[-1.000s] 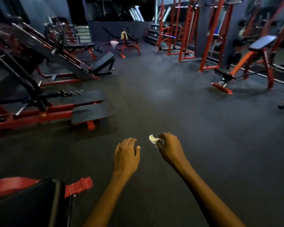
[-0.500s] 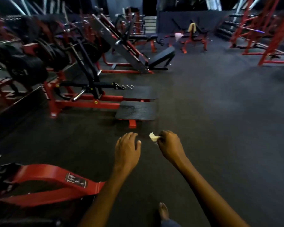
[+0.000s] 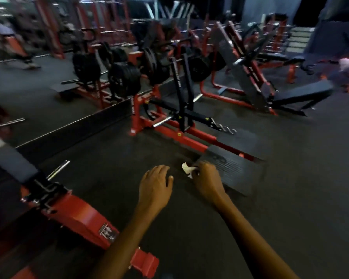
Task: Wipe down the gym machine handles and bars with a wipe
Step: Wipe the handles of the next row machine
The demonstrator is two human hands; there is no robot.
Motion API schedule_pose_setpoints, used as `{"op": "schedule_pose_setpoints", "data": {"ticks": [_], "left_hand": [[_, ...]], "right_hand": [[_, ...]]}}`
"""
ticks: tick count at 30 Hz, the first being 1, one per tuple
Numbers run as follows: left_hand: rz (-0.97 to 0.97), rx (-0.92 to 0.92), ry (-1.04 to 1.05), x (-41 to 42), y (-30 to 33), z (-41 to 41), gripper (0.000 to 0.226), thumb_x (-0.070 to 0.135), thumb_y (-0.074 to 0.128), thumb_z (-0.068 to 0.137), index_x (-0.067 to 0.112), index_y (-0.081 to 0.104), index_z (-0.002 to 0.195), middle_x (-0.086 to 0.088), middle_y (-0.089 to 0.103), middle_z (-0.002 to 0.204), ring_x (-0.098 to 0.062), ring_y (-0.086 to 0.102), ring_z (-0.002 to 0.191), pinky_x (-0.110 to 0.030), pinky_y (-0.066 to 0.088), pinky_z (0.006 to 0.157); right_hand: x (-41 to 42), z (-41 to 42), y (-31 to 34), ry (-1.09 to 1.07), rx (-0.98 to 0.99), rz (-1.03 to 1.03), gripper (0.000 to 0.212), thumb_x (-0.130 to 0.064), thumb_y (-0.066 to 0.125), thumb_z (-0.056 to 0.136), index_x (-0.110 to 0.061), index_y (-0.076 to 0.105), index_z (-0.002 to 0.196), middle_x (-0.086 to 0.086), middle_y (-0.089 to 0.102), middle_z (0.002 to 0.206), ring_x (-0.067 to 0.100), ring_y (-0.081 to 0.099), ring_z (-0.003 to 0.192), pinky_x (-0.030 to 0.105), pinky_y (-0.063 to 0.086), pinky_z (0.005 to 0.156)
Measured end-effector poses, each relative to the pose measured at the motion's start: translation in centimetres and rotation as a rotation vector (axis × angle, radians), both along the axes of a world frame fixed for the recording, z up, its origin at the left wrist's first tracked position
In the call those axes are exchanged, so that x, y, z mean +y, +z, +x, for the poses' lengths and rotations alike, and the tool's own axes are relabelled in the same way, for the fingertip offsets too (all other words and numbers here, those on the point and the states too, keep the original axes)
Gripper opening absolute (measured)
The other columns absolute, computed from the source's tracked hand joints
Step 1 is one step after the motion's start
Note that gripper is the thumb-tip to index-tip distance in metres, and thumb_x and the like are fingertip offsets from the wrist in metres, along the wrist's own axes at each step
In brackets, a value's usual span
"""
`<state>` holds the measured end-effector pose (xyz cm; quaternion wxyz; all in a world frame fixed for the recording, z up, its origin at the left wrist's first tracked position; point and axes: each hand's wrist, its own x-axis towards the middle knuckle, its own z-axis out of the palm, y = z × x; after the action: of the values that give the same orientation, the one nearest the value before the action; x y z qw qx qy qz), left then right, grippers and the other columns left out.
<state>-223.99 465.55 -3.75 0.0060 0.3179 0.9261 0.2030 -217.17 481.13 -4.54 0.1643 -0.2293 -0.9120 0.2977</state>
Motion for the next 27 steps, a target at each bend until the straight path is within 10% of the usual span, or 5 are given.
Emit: {"op": "schedule_pose_setpoints", "data": {"ticks": [16, 27], "left_hand": [[0.039, -0.043, 0.534, 6.3, -1.9, -31.6, 0.043, 0.034, 0.046, 0.100, 0.021, 0.043, 0.141, 0.001, 0.045, 0.145, -0.011, 0.041, 0.134, -0.031, 0.029, 0.114], [0.034, 0.037, 0.976, -2.6, -2.4, -49.0, 0.042, 0.034, 0.044, 0.100, 0.019, 0.047, 0.139, 0.001, 0.048, 0.143, -0.015, 0.043, 0.132, -0.031, 0.031, 0.112]], "right_hand": [[6.4, -39.6, -1.1, 0.492, -0.070, 0.093, 0.007, -0.016, 0.061, 0.086, -0.013, 0.064, 0.092, 0.001, 0.066, 0.093, 0.012, 0.062, 0.084, 0.032, 0.054, 0.077], [-3.9, -64.7, -2.2, 0.953, -0.080, 0.018, 0.010, -0.019, 0.058, 0.089, -0.015, 0.066, 0.089, -0.003, 0.065, 0.086, 0.009, 0.060, 0.077, 0.029, 0.052, 0.074]]}}
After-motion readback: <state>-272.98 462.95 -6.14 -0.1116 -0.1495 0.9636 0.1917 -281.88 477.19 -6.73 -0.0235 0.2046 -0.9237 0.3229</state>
